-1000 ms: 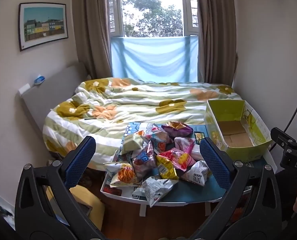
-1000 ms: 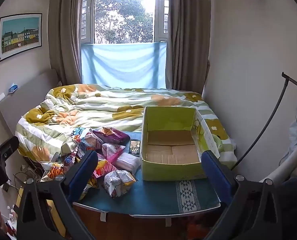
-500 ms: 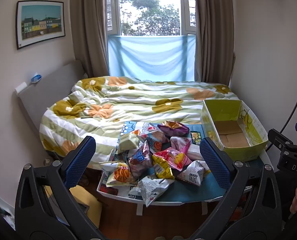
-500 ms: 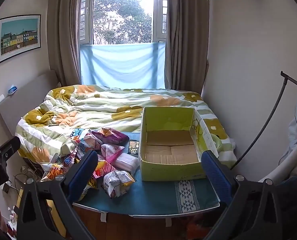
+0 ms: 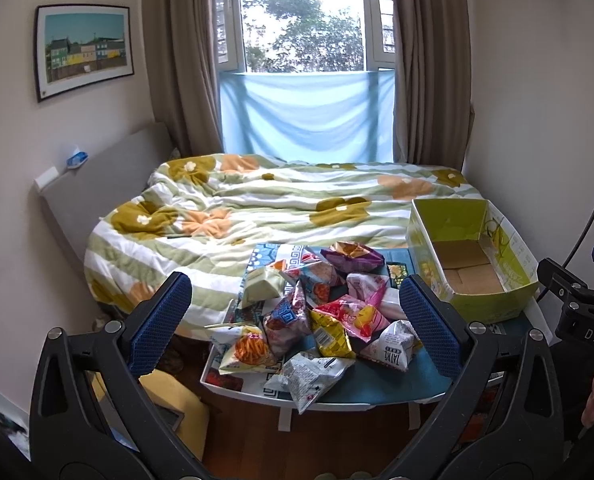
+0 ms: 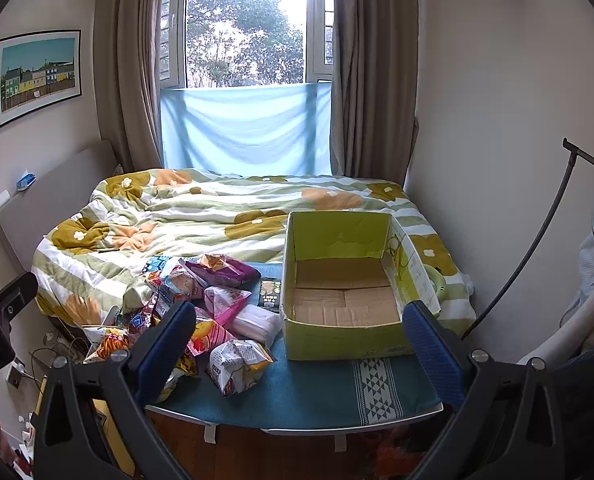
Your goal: Organize snacks
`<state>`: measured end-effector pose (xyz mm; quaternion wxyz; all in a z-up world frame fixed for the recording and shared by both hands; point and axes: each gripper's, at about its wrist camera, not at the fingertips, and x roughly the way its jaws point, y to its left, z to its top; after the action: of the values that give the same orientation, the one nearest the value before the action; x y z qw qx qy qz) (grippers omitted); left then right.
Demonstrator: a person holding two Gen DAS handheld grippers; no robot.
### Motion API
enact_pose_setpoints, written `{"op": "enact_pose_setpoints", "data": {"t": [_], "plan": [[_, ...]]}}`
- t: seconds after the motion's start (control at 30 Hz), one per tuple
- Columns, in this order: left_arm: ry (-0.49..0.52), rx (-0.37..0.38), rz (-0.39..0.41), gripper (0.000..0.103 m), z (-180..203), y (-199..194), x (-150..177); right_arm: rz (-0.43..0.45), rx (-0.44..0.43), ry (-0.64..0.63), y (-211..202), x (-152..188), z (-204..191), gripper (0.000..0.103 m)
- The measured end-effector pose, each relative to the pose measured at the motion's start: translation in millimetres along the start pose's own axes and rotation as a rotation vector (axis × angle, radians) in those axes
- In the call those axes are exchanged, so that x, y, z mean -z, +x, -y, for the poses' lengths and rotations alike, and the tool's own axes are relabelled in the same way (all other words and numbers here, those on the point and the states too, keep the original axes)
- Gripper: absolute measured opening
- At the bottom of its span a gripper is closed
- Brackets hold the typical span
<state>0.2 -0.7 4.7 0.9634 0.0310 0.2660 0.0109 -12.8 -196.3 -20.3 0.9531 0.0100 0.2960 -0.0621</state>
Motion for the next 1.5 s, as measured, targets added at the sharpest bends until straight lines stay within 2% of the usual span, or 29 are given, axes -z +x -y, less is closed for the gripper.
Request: {"op": "enact_pose_setpoints", "data": {"t": [1.5], "plan": [[-0.002, -0.003, -0.008, 0.103, 1.1, 7.0, -1.5, -0.006, -0.006, 0.002, 1.0, -1.1, -5.3, 0.103]]}}
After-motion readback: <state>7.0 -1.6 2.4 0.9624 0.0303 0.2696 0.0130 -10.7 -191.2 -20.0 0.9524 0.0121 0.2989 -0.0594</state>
